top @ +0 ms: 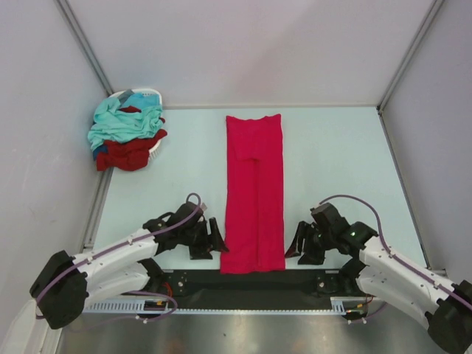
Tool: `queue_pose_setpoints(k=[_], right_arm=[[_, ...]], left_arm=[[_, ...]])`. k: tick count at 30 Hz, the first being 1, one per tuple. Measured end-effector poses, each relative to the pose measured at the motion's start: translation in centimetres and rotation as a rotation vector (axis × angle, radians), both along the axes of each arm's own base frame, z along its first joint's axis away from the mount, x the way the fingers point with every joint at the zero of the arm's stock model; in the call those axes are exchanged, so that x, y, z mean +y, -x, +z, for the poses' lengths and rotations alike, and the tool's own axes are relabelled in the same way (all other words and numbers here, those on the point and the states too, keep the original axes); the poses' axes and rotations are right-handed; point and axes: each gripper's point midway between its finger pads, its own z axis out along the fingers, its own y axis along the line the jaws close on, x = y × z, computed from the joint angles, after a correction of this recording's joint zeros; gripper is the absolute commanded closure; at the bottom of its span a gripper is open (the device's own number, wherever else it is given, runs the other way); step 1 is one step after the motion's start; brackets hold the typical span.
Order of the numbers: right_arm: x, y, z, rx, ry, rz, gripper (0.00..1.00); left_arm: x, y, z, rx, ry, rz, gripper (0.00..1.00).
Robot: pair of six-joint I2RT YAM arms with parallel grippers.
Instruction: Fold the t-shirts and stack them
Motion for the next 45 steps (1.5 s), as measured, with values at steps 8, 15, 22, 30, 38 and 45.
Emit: queue_pose_setpoints(k=[8, 15, 22, 30, 38, 45], right_arm=[[0.0, 3.9, -3.4, 0.15, 0.141, 0.106, 0.41], [0.7, 3.6, -3.3, 0.149, 0.136, 0.116, 0.42], [1.8, 1.4, -2.7, 0.048, 0.097, 0.085, 0.46], [2.2, 0.8, -2.6, 0.032, 0.081, 0.084, 0.47], [2.6, 0.9, 1.7, -0.076, -0.028, 0.11, 0.33], [2.1, 0.5, 2.0, -0.088, -0.007, 0.073, 0.41]], left_arm=[[0.1, 2.0, -1.0, 0.051, 0.025, -0.022, 0.34], [-0.4, 3.1, -1.4, 0.074, 0.017, -0.066, 0.39], [-0.5, 3.3, -1.4, 0.078, 0.015, -0.063, 0.42], [-0.4, 3.1, -1.5, 0.071, 0.006, -0.053, 0.43], [-0.4, 3.1, -1.5, 0.069, 0.004, -0.052, 0.42], [-0.3, 3.0, -1.5, 0.062, 0.001, -0.047, 0.44]])
